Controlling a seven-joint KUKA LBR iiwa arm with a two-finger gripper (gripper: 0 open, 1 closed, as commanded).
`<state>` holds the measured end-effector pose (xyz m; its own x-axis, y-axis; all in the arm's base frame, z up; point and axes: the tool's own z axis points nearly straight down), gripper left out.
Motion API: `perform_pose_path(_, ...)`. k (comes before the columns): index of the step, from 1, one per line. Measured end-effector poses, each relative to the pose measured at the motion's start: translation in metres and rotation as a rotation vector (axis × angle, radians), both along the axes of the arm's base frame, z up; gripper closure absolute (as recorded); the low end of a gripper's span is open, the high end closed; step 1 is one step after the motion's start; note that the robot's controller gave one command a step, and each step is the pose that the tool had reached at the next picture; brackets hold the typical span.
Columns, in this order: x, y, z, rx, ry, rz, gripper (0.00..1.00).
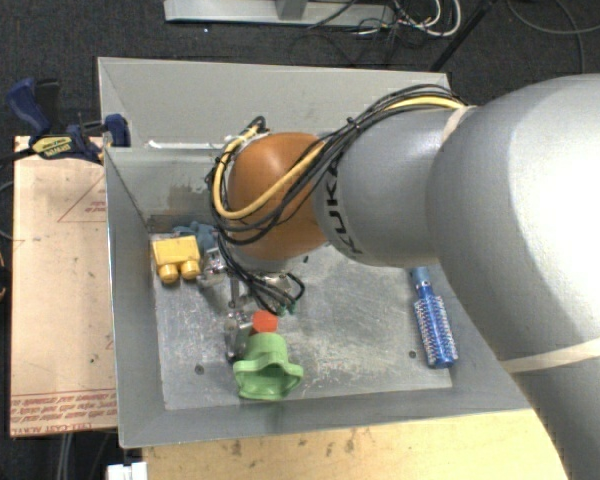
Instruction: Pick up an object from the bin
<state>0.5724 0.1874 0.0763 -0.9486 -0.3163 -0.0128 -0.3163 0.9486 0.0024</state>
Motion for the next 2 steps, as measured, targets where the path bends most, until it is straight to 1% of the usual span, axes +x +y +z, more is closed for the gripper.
perform_pose_path(1,-0.023,-0.114,0.066,-0.009,0.006,0.058,0.00)
perform_pose_path(2,-0.072,-0.125,0.019,-0.007,0.016,0.245,0.00)
